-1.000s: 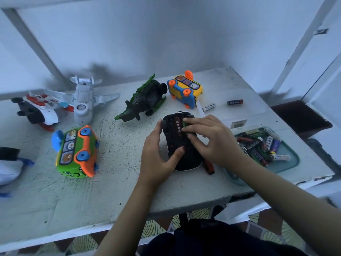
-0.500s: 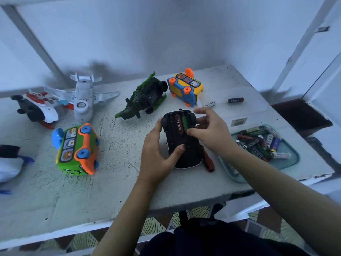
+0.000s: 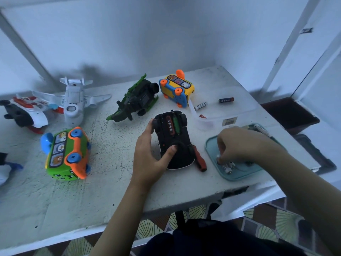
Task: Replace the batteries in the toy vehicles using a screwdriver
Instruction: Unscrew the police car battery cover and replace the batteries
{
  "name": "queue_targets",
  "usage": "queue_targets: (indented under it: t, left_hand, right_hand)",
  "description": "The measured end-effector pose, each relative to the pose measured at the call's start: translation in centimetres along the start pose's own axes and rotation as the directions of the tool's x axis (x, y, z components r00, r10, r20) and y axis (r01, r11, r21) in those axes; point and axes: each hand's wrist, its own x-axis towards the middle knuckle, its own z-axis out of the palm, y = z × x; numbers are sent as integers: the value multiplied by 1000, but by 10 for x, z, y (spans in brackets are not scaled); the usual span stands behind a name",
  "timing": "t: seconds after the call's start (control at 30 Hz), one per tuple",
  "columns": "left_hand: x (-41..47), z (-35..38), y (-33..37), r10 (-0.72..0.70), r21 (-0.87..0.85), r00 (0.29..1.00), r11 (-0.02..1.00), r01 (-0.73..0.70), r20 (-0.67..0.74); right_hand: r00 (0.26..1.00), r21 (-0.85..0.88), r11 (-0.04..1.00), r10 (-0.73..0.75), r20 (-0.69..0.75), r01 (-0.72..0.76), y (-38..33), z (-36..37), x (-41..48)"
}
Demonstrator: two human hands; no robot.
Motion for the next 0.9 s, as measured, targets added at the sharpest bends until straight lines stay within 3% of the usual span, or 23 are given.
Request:
queue_targets:
  t: [0.17,0.37,0.47,0.53,0.67,0.77,0.9]
  left_hand:
    - [0,0,1,-3,-16,1000,1000,3,-2]
    - [0,0,0,-10,-11,1000,1000,10,-2]
    - [0,-1,0,-9,-2,1000,1000,9,5]
    - [0,-2,1,-7,2,1000,1000,7,5]
    - [0,-2,2,0,3,1000,1000,0,2]
    - [0,-2,2,2,-5,1000,1000,-2,0]
    - [0,-2,2,13,-12,1000,1000,-13,0]
  right_hand:
    - [995,-147,989,13,-100,-28,-5,3,-6]
    - [992,-159,987,-23,-125,3,-12,4,-6]
    - [985,-69,997,-50,-166,39,-13,-2,-5]
    - [983,87,993,-69,-170,85,-13,-9,-4]
    - [968,393,890,-172,-185,233,-25,-18,0]
    - [914,383,853,-230,-336,355,-42,-18,11]
    - [840,289,864,-237,-488,412,-62,-13,27]
